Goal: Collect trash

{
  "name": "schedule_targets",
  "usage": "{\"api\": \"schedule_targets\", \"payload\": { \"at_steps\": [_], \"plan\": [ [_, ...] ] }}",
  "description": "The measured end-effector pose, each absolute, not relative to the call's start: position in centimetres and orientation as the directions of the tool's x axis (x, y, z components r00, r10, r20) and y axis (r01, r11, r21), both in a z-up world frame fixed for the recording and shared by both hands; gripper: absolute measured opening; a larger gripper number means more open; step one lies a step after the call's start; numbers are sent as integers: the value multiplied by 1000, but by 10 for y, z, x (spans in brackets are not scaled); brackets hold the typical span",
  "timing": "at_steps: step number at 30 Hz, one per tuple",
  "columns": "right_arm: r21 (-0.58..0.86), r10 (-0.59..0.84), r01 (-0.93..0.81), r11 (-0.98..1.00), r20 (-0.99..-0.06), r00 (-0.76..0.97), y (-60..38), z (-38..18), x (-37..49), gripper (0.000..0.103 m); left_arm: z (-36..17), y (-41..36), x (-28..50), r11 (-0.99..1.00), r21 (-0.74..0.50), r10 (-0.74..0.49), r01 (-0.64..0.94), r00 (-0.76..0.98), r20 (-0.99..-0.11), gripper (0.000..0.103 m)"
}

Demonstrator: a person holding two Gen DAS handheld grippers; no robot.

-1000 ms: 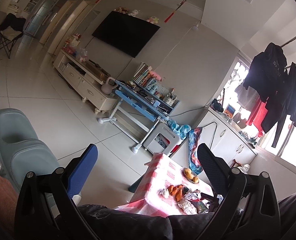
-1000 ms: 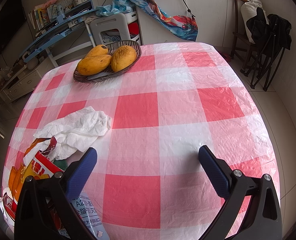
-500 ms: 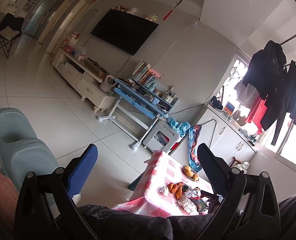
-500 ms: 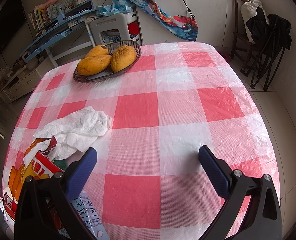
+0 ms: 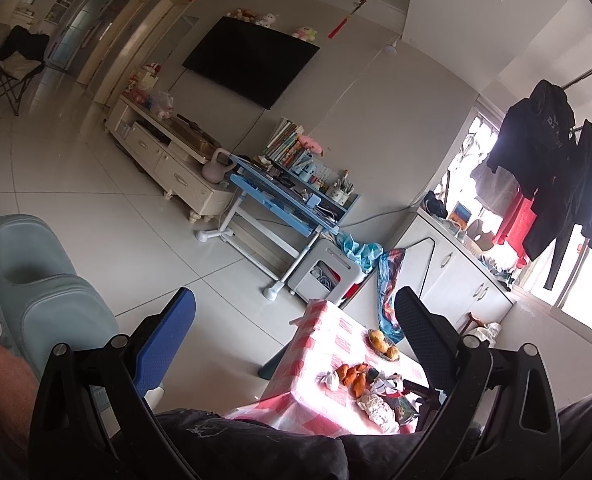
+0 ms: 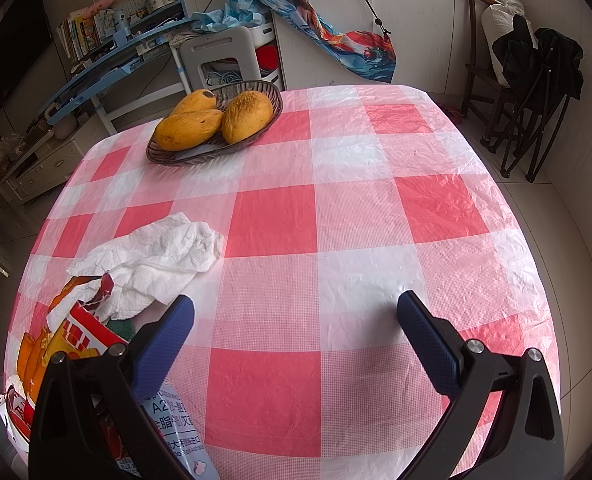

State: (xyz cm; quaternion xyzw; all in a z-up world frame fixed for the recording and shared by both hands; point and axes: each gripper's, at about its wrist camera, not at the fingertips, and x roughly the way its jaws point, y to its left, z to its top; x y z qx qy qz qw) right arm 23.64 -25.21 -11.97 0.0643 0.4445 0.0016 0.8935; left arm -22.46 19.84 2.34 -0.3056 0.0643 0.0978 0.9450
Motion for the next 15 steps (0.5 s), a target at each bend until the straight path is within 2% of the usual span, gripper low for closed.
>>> {"api": "schedule_targets", "payload": {
  "at_steps": [5, 9, 12, 15],
  "plan": [
    [116, 60, 54, 992, -794, 605, -252, -120, 237, 97, 23, 187, -218, 820, -539, 99, -192, 976, -196, 95],
    [116, 60, 54, 992, -794, 605, -252, -120, 237, 97, 26, 167, -209, 876, -452, 67, -167, 971, -228, 95],
    [116, 59, 55, 992, -794, 605, -252, -120, 236, 97, 25, 147, -199, 917, -355, 79, -182, 955, -285, 95],
    [116, 59, 55, 992, -794, 605, -252, -120, 237, 97, 19, 131, -184, 939, -277, 89, -205, 921, -380, 95]
  ]
}}
